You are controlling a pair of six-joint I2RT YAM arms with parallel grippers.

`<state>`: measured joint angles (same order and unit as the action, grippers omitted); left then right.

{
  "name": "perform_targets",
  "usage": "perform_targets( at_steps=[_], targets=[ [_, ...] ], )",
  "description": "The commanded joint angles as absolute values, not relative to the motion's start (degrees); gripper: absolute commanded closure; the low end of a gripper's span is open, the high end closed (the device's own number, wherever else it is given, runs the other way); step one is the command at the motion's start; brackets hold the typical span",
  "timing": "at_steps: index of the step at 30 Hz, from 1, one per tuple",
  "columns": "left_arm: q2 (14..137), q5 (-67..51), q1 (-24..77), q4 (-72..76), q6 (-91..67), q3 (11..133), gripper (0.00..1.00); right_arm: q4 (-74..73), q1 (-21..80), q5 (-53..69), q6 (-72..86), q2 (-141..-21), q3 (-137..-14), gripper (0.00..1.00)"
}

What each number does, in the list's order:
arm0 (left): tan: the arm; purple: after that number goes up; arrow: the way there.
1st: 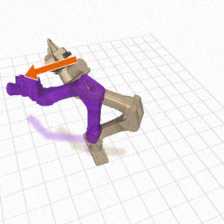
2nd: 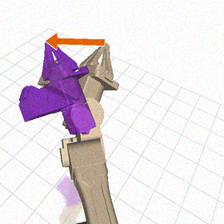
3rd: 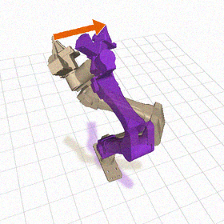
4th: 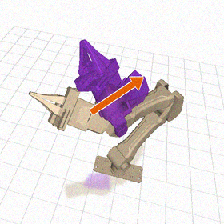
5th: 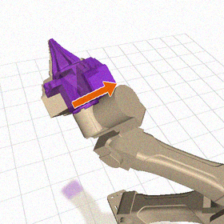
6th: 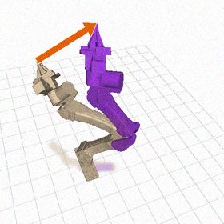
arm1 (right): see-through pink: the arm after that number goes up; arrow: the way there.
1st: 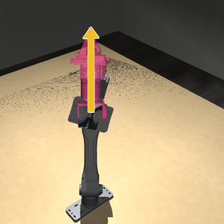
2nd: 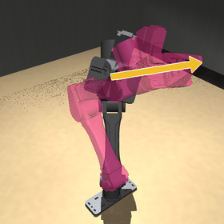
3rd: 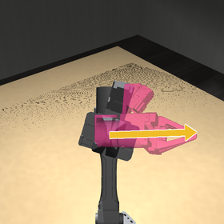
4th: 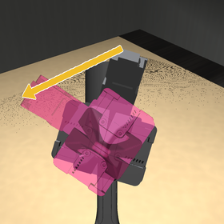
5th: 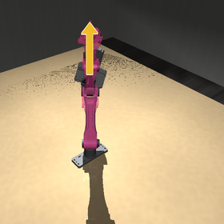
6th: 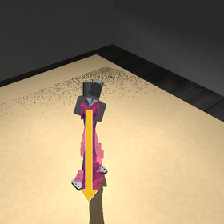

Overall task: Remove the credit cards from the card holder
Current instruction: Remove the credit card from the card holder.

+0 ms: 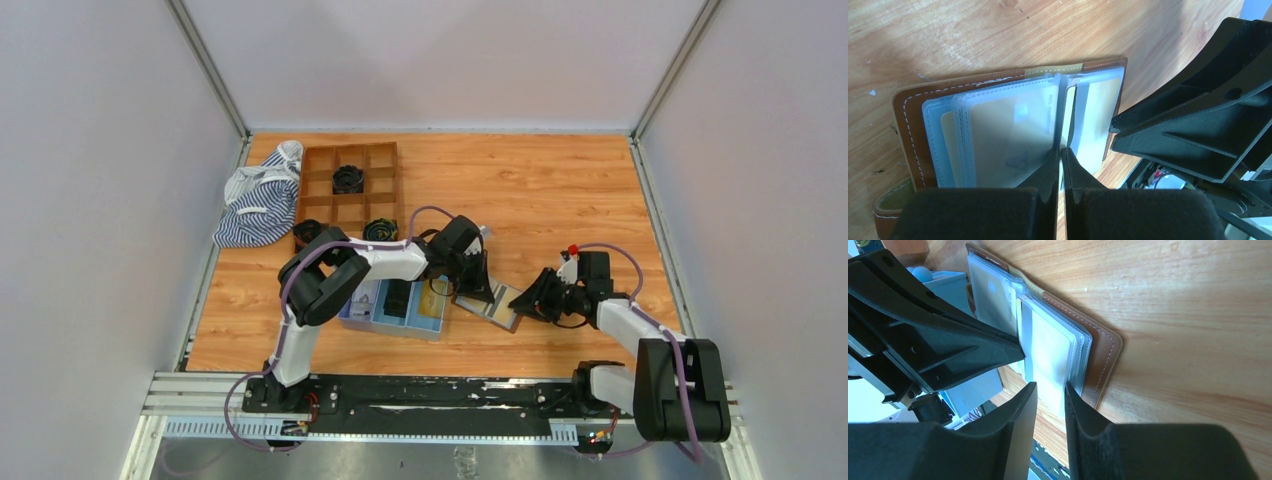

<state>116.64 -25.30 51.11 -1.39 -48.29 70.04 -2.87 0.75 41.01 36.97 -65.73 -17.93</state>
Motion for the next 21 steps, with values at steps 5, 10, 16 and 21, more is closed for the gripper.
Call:
perform_targets(
  at_steps=[5, 10, 16, 21],
  targets=[
    [119.2, -28.0, 51.9, 1.2, -48.9, 70.6, 1.00, -13.3, 1.8, 31.6, 33.7, -60.4, -19.9, 0.67],
    [122.2, -28.8, 53.0, 1.3, -49.9, 74.7, 1.00, -19.0, -2.6, 29.2, 32.7, -56.3, -22.7, 0.63],
    [125.2, -28.7, 53.4, 1.4, -51.2, 80.5, 1.00, -20.7, -5.6, 31.1, 32.6, -56.0, -23.6, 0.63],
    [124.5, -28.8, 52.1, 1.3, -50.9, 81.2, 1.00, -20.9, -5.8, 30.9, 33.8, -55.1, -22.9, 0.63]
  ],
)
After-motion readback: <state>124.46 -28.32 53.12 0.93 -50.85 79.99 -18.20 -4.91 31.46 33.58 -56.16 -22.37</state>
